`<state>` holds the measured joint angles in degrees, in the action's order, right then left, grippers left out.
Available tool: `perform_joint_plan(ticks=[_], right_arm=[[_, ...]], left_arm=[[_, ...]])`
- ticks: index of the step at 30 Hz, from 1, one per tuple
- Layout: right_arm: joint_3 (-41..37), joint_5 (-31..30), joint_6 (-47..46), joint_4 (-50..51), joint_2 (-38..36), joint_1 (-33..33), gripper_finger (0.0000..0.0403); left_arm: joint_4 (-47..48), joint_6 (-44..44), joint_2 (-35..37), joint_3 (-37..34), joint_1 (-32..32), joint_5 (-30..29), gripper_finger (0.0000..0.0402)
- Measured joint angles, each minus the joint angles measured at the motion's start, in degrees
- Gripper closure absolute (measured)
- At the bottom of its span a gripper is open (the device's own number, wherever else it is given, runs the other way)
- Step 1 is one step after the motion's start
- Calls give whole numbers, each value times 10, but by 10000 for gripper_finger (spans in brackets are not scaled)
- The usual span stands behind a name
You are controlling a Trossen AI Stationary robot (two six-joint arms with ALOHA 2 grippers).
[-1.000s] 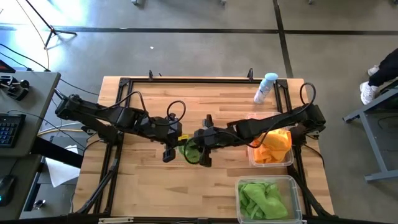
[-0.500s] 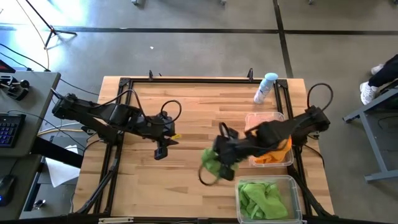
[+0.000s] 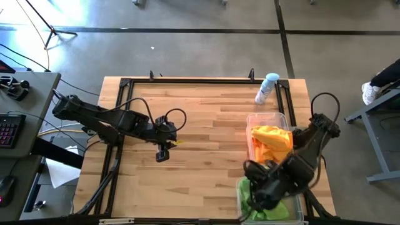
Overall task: Sort microfiber towel by color & place in baskets
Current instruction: Put the green towel into the bottom transparent bin
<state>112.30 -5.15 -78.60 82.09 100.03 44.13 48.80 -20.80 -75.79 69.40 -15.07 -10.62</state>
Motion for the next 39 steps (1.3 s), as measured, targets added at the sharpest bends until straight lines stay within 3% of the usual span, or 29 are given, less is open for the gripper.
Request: perform_joint_plan(ticks=[7, 12, 18, 30, 39], right_arm=[[-80, 67, -206, -28, 1, 64, 400], [-158, 81, -305, -136, 1, 85, 400], [-260, 25, -320, -213, 1, 81, 400], [-417, 5, -319, -343, -3, 76, 378], [-421, 17, -359, -378, 0, 81, 296]], left_arm=[[-23, -15, 0, -45, 0, 12, 293], [-27, -15, 0, -50, 0, 13, 293], [-27, -1, 0, -50, 0, 13, 293], [-25, -1, 0, -50, 0, 26, 293], [-24, -6, 0, -50, 0, 31, 293]])
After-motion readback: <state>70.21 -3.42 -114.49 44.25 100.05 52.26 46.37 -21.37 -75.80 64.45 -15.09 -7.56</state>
